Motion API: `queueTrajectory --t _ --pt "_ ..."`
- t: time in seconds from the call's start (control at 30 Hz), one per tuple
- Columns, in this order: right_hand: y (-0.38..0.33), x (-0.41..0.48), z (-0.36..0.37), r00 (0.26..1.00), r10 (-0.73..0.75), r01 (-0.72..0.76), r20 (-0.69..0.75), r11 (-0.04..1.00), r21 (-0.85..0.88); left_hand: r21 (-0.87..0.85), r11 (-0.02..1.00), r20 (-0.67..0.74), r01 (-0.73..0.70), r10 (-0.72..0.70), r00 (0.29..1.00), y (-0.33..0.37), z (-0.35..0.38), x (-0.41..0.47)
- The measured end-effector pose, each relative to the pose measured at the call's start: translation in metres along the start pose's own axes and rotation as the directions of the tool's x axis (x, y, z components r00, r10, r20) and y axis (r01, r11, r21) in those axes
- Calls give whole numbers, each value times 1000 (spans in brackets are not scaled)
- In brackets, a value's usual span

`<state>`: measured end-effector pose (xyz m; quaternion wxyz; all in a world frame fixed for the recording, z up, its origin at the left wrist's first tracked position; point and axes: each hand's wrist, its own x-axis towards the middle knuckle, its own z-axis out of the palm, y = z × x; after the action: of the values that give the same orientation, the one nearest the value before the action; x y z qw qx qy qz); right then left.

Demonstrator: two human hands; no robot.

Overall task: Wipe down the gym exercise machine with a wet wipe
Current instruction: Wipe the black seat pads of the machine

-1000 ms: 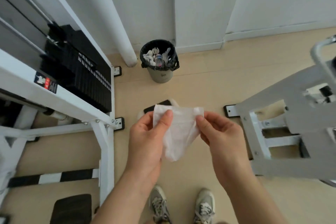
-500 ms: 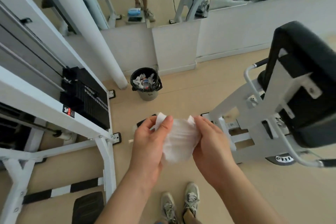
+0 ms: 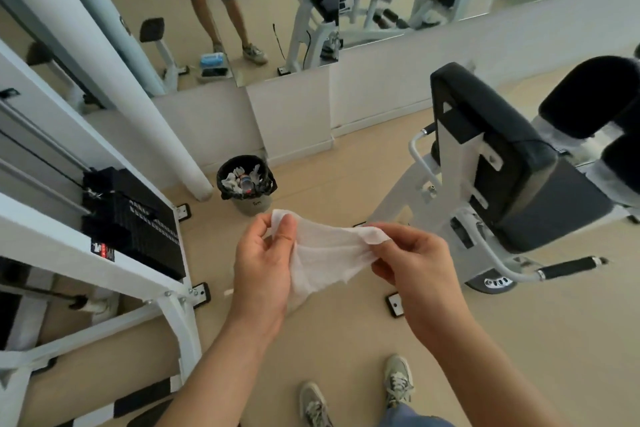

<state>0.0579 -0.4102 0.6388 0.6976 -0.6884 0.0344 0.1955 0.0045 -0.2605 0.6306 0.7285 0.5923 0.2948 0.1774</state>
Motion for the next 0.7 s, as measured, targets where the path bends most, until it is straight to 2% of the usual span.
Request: queueTrajectory --t 0.07,0.13,0.23,0.3,0.4,0.47,0.6,0.7 --pt "-8 5 -14 994 102 -108 44 980 166 -14 1000 -36 2 -2 999 2 14 0" --pt "-18 12 -32 981 165 -186 98 940 286 -11 1000 3 10 -10 1000 3 29 0" --pt "-33 30 -65 987 145 -161 75 945 285 -16 995 286 99 -90 954 5 61 0" --pt "-42 46 -91 998 52 -48 -24 984 172 128 990 417 67 -115 902 4 92 -2" --pt "-52 74 -144 958 -237 217 -165 968 -130 222 975 337 -4 -73 939 -5 151 -4" --pt "-55 91 -181 911 -359 301 -201 914 -271 237 970 254 -51 -11 967 -12 189 -2" --pt "-59 120 -240 893 -404 308 -197 870 -386 357 915 117 -187 155 981 -23 246 10" --pt "-64 139 -273 895 -409 307 -180 855 -417 169 982 -24 -84 89 996 -30 277 18"
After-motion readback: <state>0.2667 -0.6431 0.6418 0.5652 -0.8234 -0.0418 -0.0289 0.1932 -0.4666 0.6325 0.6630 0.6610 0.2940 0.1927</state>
